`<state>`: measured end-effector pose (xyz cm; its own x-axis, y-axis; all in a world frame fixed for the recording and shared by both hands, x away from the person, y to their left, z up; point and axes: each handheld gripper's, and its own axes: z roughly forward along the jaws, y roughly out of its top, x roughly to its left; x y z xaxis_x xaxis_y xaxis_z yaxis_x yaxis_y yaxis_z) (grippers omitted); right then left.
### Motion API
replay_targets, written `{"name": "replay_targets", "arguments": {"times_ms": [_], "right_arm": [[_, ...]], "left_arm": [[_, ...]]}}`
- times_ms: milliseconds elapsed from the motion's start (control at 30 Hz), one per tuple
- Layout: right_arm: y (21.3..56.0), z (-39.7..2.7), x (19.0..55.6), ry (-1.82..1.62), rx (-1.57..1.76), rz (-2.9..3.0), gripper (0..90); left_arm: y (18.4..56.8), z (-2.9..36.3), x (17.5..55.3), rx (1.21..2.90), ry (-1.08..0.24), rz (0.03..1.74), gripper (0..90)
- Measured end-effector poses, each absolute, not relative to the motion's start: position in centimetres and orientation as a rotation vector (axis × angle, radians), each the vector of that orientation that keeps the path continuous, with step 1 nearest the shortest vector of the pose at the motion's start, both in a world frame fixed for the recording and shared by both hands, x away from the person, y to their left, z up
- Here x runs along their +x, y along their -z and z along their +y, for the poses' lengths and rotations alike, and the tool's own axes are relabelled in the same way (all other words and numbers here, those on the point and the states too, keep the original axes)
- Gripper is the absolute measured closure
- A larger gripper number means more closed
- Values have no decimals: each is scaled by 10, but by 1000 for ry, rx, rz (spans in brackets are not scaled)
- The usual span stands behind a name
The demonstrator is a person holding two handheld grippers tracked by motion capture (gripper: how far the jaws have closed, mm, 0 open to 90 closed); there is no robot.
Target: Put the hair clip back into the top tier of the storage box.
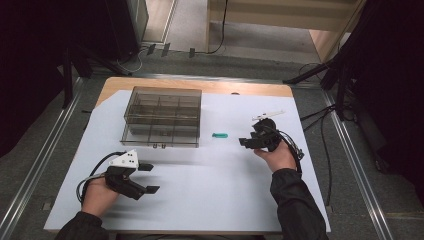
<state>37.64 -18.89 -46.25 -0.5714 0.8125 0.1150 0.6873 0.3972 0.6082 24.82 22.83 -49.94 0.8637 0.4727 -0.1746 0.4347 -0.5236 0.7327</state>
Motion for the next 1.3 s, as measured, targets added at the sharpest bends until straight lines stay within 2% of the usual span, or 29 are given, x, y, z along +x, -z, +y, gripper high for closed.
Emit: {"name": "replay_targets", "arguments": {"times_ms": [1300], "right_arm": [[465, -158, 389, -646, 1190, 2644, 455]], "left_arm": [[500, 233, 237, 2192, -74, 669, 214]]}}
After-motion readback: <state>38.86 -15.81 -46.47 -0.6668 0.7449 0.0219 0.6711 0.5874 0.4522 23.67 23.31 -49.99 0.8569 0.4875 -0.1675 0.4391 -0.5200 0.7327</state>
